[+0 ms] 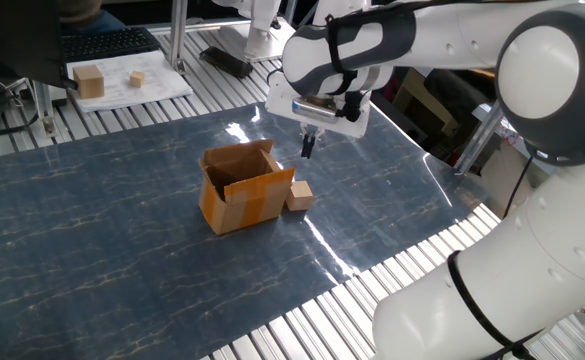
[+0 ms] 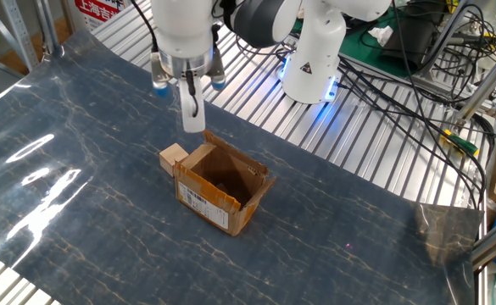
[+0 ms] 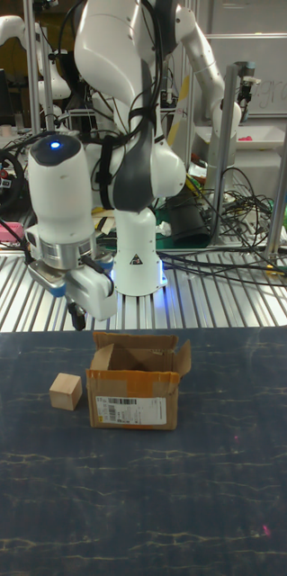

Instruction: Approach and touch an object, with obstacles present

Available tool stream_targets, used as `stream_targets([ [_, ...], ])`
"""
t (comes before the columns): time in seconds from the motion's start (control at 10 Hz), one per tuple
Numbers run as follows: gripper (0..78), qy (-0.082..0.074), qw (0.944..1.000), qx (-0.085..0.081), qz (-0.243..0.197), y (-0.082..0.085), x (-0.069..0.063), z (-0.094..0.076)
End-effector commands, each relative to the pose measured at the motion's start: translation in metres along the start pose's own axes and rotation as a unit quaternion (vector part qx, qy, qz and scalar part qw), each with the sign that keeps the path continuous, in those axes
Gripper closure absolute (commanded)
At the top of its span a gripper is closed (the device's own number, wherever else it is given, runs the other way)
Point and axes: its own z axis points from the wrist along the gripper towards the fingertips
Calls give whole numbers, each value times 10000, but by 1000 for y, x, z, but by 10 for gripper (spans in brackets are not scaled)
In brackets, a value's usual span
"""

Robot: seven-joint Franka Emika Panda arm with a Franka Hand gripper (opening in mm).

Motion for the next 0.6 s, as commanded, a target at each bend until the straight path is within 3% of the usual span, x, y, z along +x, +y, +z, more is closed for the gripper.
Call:
stream_targets([
  [0.1, 776, 37, 9843, 13, 1766, -3, 5, -1],
  [0.6, 776, -38, 9835, 17, 1809, -22, 18, 8],
])
